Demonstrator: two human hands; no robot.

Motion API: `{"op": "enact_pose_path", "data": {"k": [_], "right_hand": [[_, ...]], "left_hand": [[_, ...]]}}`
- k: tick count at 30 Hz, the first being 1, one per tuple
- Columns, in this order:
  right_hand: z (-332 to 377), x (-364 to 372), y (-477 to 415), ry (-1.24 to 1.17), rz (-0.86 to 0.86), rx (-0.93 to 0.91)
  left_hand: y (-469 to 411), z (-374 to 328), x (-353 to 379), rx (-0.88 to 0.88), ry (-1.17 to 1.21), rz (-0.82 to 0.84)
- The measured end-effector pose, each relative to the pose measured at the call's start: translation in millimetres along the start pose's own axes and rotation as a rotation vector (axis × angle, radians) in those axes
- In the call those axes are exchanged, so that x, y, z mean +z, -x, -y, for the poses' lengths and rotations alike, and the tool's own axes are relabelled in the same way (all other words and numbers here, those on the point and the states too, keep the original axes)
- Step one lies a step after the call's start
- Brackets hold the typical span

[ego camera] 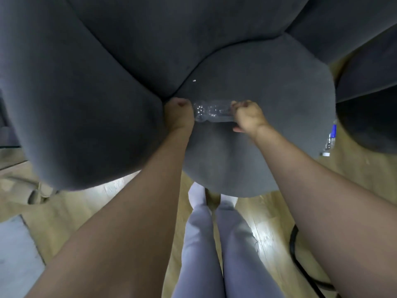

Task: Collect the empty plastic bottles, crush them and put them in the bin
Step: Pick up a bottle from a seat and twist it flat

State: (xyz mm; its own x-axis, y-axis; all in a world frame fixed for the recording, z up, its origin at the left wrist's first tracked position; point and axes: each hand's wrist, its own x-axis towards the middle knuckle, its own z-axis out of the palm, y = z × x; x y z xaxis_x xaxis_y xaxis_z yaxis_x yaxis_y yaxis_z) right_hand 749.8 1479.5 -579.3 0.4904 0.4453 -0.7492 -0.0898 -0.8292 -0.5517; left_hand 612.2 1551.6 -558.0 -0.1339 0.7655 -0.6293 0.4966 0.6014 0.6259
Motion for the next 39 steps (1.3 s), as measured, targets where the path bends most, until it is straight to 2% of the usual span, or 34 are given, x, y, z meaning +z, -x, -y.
{"op": "enact_pose_path", "data": {"k": [2, 6, 8, 12, 14, 18, 20, 24, 27, 33, 36, 39], "right_hand": [[23, -12, 24, -0.065, -0.031, 0.013], [84, -43, 73, 0.002, -0.003, -0.094], [117, -56, 101, 0.060, 0.025, -0.165], [178, -83, 179, 0.388, 0.033, -0.492], [210, -91, 233, 0.380, 0.187, -0.642], [266, -90, 350, 0.231, 0.779, -0.686], [287, -80, 403, 0.266, 0.875, -0.812], [301, -38, 512, 0.301, 0.969, -1.052], [287, 7, 592, 0.216, 1.067, -1.107], [203, 103, 751, -0.020, 1.293, -1.018], [148, 147, 829, -0.096, 1.381, -0.904], [98, 187, 900, -0.073, 1.445, -0.838]], "left_hand": [[29, -32, -10, 0.119, 0.006, -0.054], [89, -100, -45, 0.367, 0.021, -0.172], [116, -131, -68, 0.435, 0.013, -0.214], [175, -191, -135, 0.560, -0.027, -0.304], [212, -220, -178, 0.611, -0.024, -0.315], [287, -252, -271, 0.699, -0.018, -0.384], [323, -255, -316, 0.736, 0.039, -0.418], [395, -230, -408, 0.781, 0.119, -0.627], [447, -176, -475, 0.722, 0.175, -0.764], [557, -16, -576, 0.624, 0.312, -0.754], [612, 66, -613, 0.595, 0.334, -0.890], [666, 144, -640, 0.613, 0.395, -1.027]]}}
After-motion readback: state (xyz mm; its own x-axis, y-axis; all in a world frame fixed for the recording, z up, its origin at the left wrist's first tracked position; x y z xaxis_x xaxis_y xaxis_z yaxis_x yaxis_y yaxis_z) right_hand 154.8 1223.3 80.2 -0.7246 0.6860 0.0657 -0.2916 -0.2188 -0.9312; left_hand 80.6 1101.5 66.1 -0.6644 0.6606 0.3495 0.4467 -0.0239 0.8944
